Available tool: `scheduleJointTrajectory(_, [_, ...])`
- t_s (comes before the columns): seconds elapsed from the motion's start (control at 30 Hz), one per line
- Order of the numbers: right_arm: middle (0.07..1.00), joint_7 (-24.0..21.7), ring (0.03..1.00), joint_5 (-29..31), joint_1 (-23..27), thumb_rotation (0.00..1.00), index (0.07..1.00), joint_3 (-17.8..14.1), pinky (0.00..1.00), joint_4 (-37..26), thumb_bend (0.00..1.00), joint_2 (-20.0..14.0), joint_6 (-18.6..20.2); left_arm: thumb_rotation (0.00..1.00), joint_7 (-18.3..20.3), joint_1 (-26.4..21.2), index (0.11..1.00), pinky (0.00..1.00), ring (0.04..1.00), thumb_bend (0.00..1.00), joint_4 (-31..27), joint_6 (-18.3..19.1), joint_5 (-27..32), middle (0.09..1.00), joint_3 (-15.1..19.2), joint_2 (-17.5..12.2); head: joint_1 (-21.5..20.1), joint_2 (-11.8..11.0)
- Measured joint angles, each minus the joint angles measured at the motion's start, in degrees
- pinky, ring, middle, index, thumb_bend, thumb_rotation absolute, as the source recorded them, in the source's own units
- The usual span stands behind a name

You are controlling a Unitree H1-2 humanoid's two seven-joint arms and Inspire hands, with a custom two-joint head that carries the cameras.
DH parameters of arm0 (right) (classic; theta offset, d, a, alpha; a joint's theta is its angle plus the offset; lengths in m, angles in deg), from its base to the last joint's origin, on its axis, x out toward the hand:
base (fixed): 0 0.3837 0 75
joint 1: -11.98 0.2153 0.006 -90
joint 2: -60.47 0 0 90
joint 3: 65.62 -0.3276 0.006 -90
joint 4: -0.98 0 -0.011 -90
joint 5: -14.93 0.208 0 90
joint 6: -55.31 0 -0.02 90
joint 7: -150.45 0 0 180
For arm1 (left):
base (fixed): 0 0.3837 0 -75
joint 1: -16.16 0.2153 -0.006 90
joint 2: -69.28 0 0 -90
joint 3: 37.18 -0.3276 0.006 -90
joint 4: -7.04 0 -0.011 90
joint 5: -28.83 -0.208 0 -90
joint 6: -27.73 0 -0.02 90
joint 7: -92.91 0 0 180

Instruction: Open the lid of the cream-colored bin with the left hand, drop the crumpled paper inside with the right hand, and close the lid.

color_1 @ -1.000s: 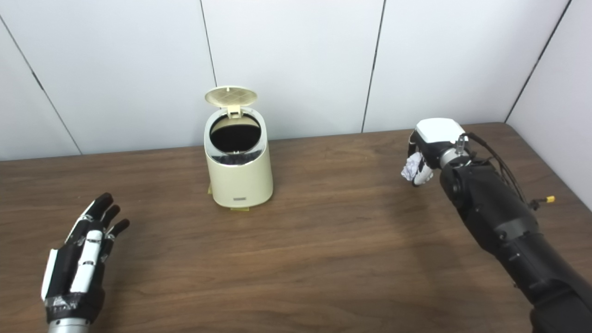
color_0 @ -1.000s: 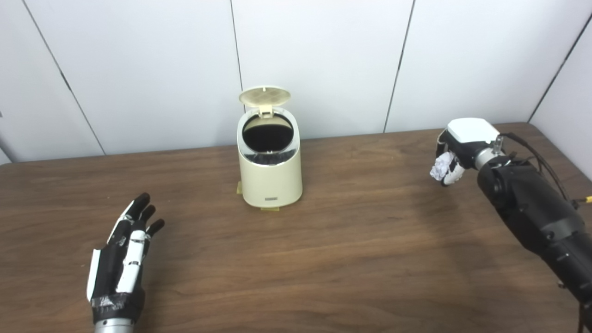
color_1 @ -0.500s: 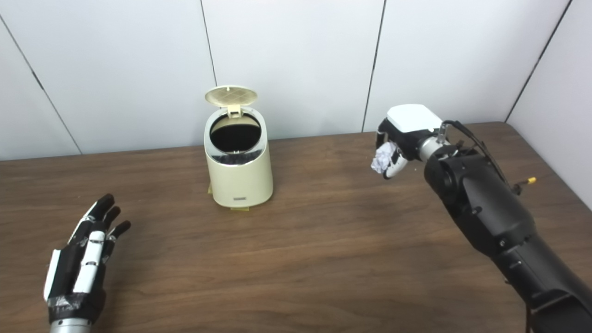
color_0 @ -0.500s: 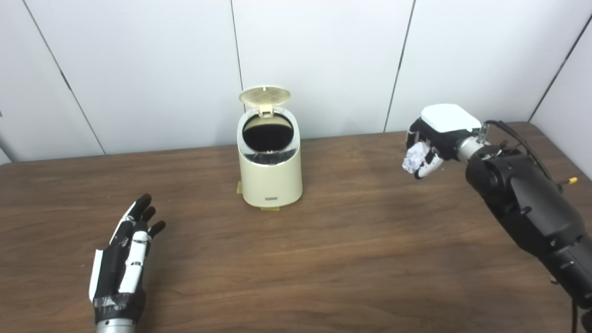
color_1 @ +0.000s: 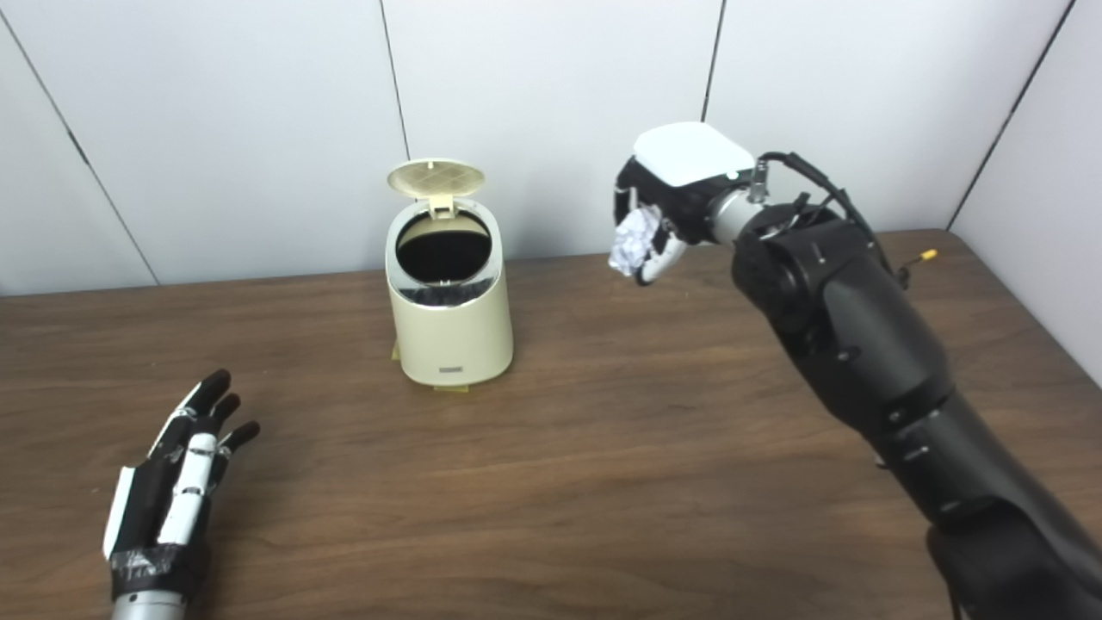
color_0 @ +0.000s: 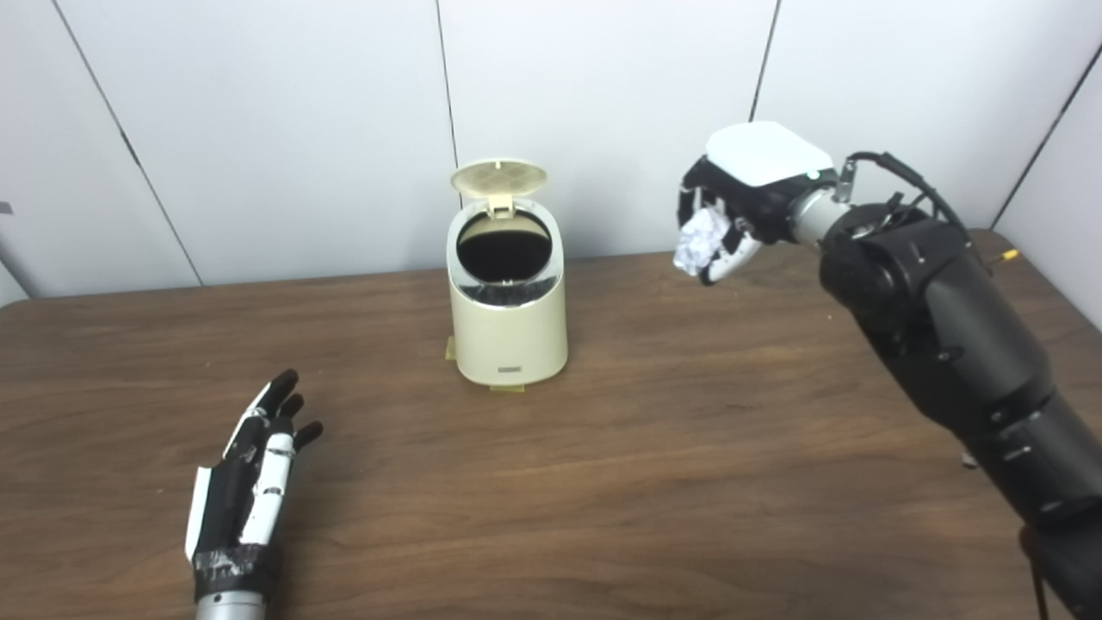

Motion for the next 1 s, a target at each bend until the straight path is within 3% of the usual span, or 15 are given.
scheduleJointTrajectory(0.17, [0.441, -1.97, 0.377, -0.21, 1.85, 0.0, 0.515, 0.42, 0.24, -1.9, 0.52, 3.67, 0.2, 0.61, -0.23, -0.31, 0.913, 0.84, 0.951, 0.16, 0.15, -0.17, -0.22, 0.955, -0.28, 0.52, 0.88, -0.53])
scheduleJointTrajectory(0.27, [0.449, -2.62, 0.403, -0.47, 3.44, 0.0, 0.508, 0.86, 0.26, -2.16, 0.52, 5.51, 0.16, 0.62, -0.58, -0.43, 0.913, 0.87, 0.953, 0.16, 0.15, -0.07, -1.31, 0.953, -0.58, 0.84, 1.41, -0.7])
scheduleJointTrajectory(0.4, [0.448, -2.62, 0.362, -0.76, 3.69, 0.0, 0.525, 2.1, 0.23, -2.22, 0.51, 8.82, 0.15, 0.65, -0.71, -0.47, 0.919, 0.9, 0.955, 0.17, 0.15, -0.03, -2.19, 0.961, -1.0, 1.06, 1.85, -0.88])
scheduleJointTrajectory(0.53, [0.443, -2.16, 0.356, -0.32, 3.57, 0.0, 0.53, 3.22, 0.23, -1.91, 0.51, 11.83, -0.93, 0.62, -0.68, -0.63, 0.914, 0.93, 0.955, 0.17, 0.24, -0.24, -2.12, 0.961, -1.14, 1.46, 2.37, -1.23])
scheduleJointTrajectory(0.7, [0.485, 3.64, 0.401, 1.27, 2.85, 0.0, 0.481, 3.25, 0.29, 1.02, 0.52, 13.67, -5.22, 0.61, -0.66, -0.98, 0.916, 0.93, 0.953, 0.17, 0.64, -0.88, -2.14, 0.955, -1.23, 1.69, 2.46, -1.32])
scheduleJointTrajectory(0.83, [0.472, 10.49, 0.38, 1.08, 2.19, 0.0, 0.503, 4.28, 0.22, 5.04, 0.52, 14.63, -10.55, 0.59, -0.73, -1.42, 0.906, 0.9, 0.938, 0.18, 1.13, -1.35, -2.28, 0.941, -1.2, 1.98, 2.46, -1.67])
scheduleJointTrajectory(1.0, [0.519, 18.49, 0.393, 0.63, 2.11, 0.0, 0.479, 4.31, 0.27, 9.53, 0.52, 16.41, -14.42, 0.61, -0.9, -1.66, 0.909, 0.9, 0.939, 0.18, 1.41, -1.4, -2.51, 0.948, -1.17, 2.18, 2.55, -1.93])
